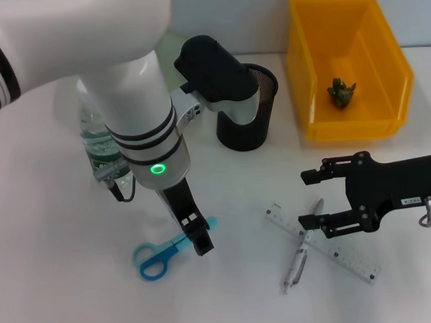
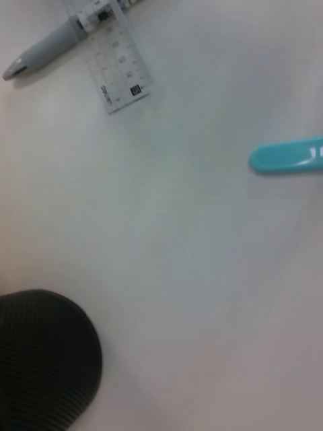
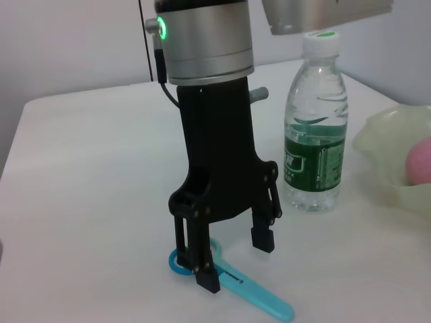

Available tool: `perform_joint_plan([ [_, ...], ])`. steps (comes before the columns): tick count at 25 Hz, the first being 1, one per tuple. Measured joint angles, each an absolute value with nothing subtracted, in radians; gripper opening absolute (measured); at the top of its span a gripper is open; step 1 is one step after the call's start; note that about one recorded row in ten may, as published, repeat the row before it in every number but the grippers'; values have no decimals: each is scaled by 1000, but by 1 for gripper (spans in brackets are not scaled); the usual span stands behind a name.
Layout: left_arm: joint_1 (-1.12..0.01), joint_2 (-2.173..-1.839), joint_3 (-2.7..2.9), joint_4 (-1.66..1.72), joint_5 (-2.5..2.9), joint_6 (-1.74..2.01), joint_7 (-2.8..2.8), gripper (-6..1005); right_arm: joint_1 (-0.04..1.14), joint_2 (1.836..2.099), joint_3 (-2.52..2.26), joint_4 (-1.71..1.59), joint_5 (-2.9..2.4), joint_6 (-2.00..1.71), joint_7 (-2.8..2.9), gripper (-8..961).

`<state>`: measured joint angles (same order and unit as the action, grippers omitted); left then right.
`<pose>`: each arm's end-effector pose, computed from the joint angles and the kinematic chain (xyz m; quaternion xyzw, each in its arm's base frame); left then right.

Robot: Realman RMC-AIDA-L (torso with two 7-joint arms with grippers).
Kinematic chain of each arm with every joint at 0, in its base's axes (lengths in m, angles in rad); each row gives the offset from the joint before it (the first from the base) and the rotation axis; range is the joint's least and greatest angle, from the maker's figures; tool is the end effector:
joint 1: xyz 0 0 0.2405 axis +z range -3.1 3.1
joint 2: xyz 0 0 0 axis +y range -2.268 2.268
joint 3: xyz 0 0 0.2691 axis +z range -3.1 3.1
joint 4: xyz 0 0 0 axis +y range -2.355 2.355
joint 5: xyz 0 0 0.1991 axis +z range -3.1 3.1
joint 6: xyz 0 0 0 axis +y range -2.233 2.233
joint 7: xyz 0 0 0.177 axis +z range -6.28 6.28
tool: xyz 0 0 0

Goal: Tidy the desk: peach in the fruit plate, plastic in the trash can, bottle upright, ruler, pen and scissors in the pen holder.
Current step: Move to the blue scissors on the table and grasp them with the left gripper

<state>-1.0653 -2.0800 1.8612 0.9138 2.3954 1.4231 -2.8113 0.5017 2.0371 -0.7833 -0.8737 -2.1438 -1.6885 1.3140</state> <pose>-0.1275 0.3574 -0.1317 -0.9208 -0.2329 0.2993 0.0913 0.2617 0.3237 -0.0101 -0.9843 0.0890 0.1230 0.0904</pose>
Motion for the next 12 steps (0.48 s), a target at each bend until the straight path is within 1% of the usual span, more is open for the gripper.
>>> perform_joint_plan([
  [12,-1057,-2080,1878,885,2390,1401,-2803,786,512,2036,-796,-844,-2156,-1686,1295,761],
])
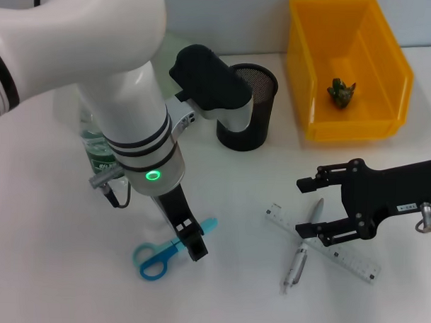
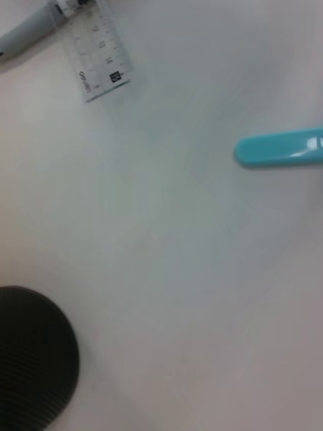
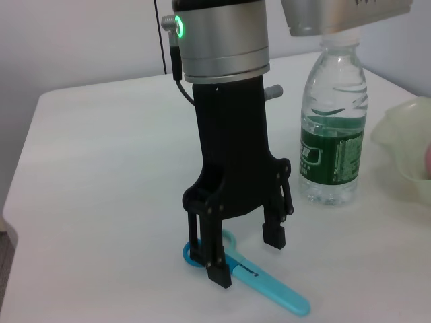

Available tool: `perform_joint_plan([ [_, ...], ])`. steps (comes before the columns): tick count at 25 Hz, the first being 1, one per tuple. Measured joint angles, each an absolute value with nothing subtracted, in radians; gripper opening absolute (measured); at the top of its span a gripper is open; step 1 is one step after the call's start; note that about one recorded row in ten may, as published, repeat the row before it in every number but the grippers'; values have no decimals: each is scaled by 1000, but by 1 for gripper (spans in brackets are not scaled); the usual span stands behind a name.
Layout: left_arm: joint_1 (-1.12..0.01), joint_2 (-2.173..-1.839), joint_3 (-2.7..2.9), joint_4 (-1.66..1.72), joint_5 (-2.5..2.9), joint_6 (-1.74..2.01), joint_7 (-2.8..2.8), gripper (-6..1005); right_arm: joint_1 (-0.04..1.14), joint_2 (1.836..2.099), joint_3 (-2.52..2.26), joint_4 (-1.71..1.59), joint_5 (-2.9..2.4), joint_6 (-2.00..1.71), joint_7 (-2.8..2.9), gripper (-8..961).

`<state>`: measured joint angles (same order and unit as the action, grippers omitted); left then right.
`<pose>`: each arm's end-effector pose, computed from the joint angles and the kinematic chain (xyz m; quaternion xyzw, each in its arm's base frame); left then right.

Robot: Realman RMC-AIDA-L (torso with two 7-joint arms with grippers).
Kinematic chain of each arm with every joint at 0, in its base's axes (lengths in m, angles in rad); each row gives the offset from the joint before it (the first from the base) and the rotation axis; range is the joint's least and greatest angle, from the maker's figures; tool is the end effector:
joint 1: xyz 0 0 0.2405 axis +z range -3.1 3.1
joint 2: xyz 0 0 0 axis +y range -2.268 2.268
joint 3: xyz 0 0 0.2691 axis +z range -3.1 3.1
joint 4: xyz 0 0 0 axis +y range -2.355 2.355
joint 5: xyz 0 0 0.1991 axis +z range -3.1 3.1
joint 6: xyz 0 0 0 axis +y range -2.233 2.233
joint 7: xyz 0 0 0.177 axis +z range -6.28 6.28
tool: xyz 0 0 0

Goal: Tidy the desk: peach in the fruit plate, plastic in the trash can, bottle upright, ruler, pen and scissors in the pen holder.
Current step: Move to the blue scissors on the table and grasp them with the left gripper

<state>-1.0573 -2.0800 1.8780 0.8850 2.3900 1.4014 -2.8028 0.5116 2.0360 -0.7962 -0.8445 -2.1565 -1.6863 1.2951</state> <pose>-0.1370 0.3568 -0.1341 -0.9181 -0.2367 0.3047 0.0906 0.2624 0.3215 -0.0165 -0.9865 0.0842 0.1181 0.0765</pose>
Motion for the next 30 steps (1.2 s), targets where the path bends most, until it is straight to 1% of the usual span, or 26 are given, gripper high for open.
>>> perform_joint_plan([
  [8,-1054,-2080,1901,871,2381,1385,-2800,786,512,2033,-796,-845,-2157,-1686,1292,761],
  [30,-1054,-2080,1927,854,2360,1368,-2781,786,517,2037,-808,-844,-2193,-1687,1282,761],
])
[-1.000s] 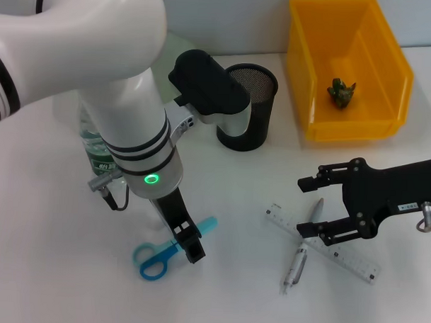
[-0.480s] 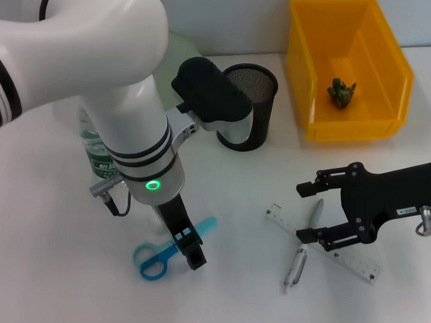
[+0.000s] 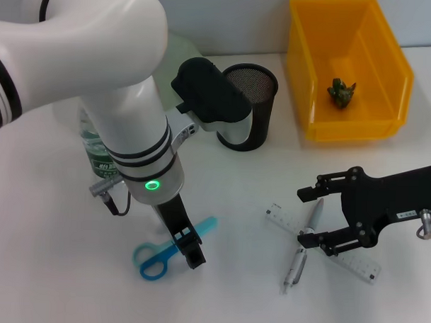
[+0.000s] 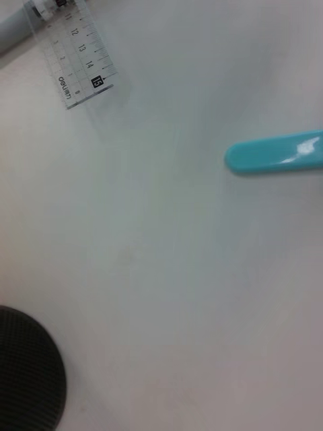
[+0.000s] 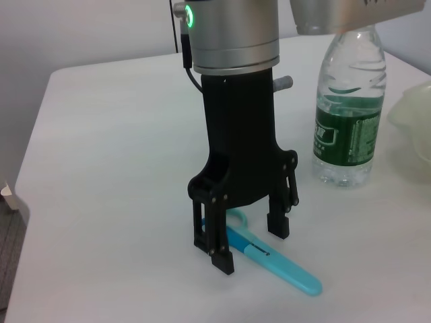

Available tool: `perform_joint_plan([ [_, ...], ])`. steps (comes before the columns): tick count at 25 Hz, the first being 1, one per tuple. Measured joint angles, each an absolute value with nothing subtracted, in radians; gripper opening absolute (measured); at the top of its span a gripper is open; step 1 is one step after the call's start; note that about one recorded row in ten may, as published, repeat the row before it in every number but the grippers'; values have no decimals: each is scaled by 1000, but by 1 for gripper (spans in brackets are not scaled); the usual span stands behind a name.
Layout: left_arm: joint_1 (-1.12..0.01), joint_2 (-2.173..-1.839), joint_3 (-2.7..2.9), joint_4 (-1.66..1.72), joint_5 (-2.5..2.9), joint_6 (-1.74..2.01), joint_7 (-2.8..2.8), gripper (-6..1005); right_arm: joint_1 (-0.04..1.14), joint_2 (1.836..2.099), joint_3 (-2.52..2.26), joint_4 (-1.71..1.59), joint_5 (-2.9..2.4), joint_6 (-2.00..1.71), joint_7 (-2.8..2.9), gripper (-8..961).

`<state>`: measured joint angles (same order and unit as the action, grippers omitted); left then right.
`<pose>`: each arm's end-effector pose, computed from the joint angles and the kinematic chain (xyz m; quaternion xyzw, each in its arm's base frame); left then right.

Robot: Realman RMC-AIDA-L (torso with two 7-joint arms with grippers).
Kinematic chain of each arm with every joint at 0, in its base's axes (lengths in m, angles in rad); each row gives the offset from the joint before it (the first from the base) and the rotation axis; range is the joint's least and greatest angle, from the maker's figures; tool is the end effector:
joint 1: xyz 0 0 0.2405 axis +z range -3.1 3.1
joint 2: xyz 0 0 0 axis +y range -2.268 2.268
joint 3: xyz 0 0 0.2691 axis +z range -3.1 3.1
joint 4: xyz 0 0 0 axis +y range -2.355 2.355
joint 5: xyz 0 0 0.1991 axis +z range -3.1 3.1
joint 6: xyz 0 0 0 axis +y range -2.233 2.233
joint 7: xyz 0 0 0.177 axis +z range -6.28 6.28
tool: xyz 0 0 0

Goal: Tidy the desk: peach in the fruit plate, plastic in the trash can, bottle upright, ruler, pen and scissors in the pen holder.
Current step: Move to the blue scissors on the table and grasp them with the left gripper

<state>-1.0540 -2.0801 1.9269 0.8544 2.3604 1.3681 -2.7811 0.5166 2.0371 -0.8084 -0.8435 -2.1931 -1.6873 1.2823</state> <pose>-0.1456 0.3525 -0.1403 -0.9190 -0.2268 0.3120 0.0822 0.2658 0.3187 -0.0203 -0.9901 0.0762 0.0991 0.0645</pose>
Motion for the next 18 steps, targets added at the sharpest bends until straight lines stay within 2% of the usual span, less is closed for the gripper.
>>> perform_joint_plan([
  [3,-1054,-2080,1927,851,2362,1368,-2781,786,518,2037,-808,-844,-2194,-1688,1282,761],
  [8,-1056,-2080,1927,847,2366,1367,-2780,645,518,2037,-808,-845,-2194,-1690,1282,761],
  [18,-1063,-2080,1931,825,2364,1349,-2760,627,520,2037,-808,-844,-2194,-1687,1282,762],
])
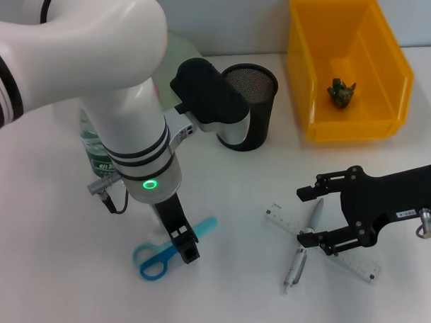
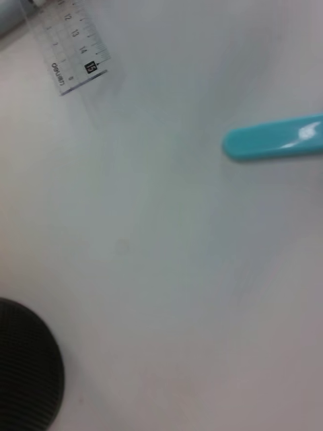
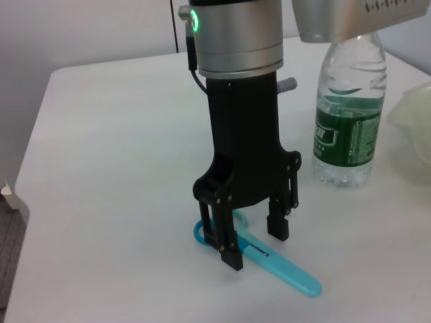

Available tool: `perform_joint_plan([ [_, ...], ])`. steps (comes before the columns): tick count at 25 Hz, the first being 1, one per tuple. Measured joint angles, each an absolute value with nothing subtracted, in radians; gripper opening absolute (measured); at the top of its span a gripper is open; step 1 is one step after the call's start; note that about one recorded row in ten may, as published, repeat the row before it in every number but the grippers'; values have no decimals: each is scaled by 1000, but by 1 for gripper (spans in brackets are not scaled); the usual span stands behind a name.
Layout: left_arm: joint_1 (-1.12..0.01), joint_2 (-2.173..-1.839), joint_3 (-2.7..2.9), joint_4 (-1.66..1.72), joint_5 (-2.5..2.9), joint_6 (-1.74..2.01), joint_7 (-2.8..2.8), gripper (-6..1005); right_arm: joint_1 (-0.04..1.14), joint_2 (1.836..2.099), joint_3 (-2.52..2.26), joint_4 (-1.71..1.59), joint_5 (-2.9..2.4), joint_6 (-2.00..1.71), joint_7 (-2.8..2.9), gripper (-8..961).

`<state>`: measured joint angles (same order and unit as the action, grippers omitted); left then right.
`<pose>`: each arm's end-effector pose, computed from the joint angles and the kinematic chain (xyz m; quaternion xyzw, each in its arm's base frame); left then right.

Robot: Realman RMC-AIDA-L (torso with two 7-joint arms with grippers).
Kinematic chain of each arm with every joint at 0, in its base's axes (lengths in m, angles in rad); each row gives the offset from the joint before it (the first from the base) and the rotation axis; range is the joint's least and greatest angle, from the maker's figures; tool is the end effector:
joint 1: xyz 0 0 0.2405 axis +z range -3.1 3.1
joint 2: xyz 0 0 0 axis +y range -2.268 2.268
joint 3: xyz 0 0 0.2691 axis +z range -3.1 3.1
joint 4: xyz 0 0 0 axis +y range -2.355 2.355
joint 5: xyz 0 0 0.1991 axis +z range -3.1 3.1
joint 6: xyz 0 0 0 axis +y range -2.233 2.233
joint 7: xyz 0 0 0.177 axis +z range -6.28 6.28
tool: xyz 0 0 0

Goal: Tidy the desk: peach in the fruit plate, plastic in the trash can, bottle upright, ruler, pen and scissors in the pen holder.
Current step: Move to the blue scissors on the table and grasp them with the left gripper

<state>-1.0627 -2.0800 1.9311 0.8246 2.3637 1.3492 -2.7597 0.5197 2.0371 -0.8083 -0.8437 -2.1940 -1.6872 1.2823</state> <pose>-0.1495 0.3562 -0.1406 -0.9189 -0.2199 0.3163 0.0855 0.2650 0.3195 -0.0203 -0.9902 0.0747 0.0988 0.0643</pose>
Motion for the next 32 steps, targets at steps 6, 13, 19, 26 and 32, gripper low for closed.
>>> perform_joint_plan([
  [6,-1066,-2080,1932,816,2363,1343,-2753,619,520,2037,-808,-844,-2194,-1687,1282,762],
  [13,-1073,-2080,1954,816,2362,1350,-2752,599,523,2038,-808,-842,-2194,-1687,1282,761],
  [19,-1076,-2080,1954,801,2361,1351,-2746,576,524,2039,-808,-842,-2193,-1687,1282,762],
  [26,-1074,-2080,1956,795,2359,1351,-2736,549,529,2041,-808,-842,-2189,-1687,1282,762],
  [32,-1070,-2080,1956,794,2359,1351,-2733,505,537,2046,-808,-842,-2192,-1687,1282,762],
])
